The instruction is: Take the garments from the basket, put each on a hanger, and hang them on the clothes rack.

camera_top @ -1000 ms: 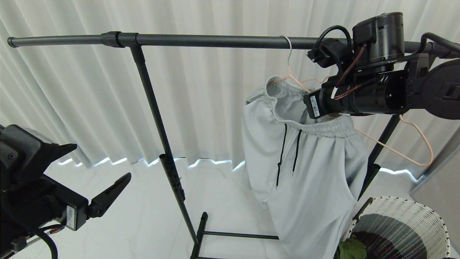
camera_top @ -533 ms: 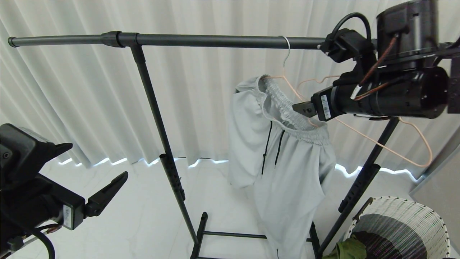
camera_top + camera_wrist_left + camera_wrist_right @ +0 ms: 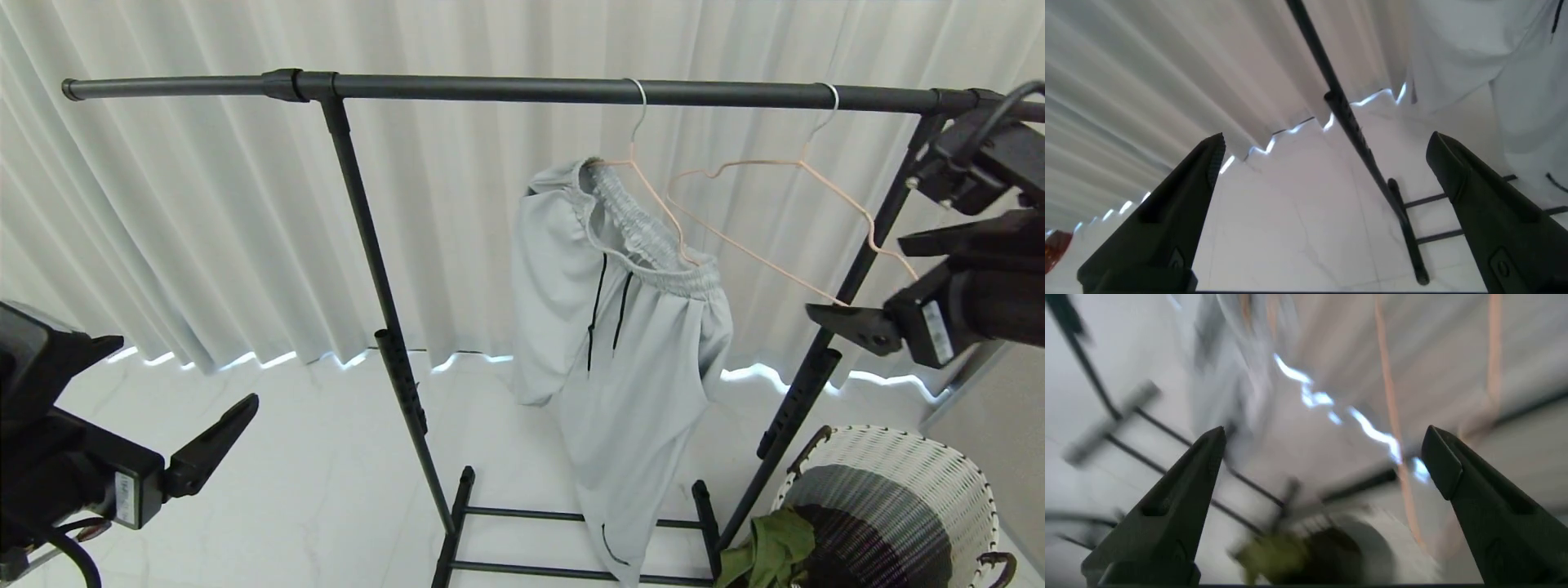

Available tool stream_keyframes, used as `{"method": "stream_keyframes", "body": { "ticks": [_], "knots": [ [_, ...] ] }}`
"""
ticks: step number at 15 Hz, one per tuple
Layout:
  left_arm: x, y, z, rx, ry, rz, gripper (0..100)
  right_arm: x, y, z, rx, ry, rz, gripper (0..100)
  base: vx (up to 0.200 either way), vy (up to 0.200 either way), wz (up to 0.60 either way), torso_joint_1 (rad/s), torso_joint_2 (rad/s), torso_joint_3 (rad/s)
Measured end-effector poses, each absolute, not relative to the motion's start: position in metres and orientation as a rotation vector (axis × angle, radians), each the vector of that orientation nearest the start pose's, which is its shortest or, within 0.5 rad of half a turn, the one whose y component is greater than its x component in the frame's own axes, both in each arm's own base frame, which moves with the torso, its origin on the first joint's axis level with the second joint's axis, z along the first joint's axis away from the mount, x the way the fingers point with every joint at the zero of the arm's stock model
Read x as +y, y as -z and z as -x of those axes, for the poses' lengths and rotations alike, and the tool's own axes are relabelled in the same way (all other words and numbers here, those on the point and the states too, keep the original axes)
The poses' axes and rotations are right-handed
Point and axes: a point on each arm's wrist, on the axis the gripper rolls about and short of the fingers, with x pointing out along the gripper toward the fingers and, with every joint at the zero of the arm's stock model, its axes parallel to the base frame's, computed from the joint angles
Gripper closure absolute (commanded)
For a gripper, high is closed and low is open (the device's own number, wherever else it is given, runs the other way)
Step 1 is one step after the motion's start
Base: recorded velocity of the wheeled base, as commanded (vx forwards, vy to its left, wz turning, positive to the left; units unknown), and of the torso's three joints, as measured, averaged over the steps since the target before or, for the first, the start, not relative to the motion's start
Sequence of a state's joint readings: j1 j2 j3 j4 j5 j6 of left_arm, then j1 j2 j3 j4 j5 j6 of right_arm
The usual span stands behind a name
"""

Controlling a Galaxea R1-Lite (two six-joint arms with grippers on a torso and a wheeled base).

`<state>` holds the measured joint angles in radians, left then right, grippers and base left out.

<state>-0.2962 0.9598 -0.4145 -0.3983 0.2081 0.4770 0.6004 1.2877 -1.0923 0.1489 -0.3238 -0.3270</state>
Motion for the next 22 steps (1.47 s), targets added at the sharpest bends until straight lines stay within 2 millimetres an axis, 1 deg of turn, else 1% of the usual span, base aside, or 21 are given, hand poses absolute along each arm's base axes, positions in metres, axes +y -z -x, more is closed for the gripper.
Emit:
{"method": "stream_keyframes", "body": {
  "ticks": [1,2,3,4,6,8,10,22],
  "knots": [
    [-0.028,-0.204,-0.112,0.118,0.107,-0.511,0,0.089,-0.287,-0.163,0.275,-0.274,0.526,0,-0.2,0.0,0.0,0.002,0.0,0.002],
    [-0.026,-0.204,-0.11,0.118,0.096,-0.51,0,0.077,-0.281,-0.159,0.274,-0.231,0.553,0,-0.2,0.0,0.0,-0.002,0.0,0.002],
    [-0.025,-0.203,-0.108,0.116,0.089,-0.508,0,0.067,-0.276,-0.155,0.265,-0.19,0.565,0,0.0,0.0,0.0,0.0,0.0,0.0],
    [-0.023,-0.2,-0.105,0.117,0.087,-0.508,0,0.06,-0.272,-0.152,0.24,-0.152,0.566,0,0.0,0.0,0.0,0.0,0.0,0.0],
    [-0.022,-0.198,-0.099,0.108,0.083,-0.505,0,0.051,-0.267,-0.149,0.196,-0.103,0.573,0,0.0,0.0,0.0,0.0,0.0,0.0],
    [-0.021,-0.199,-0.097,0.097,0.08,-0.503,0,0.048,-0.26,-0.146,0.201,-0.093,0.594,0,0.0,0.0,0.0,0.0,0.0,0.0],
    [-0.02,-0.2,-0.095,0.086,0.076,-0.5,0,0.046,-0.259,-0.144,0.202,-0.088,0.604,0,0.0,0.0,0.0,-0.063,0.16,0.097],
    [-0.019,-0.21,-0.092,0.045,0.065,-0.491,0,0.046,-0.258,-0.144,0.206,-0.092,0.637,0,0.0,0.0,0.0,-0.18,0.45,0.273]
  ]
}}
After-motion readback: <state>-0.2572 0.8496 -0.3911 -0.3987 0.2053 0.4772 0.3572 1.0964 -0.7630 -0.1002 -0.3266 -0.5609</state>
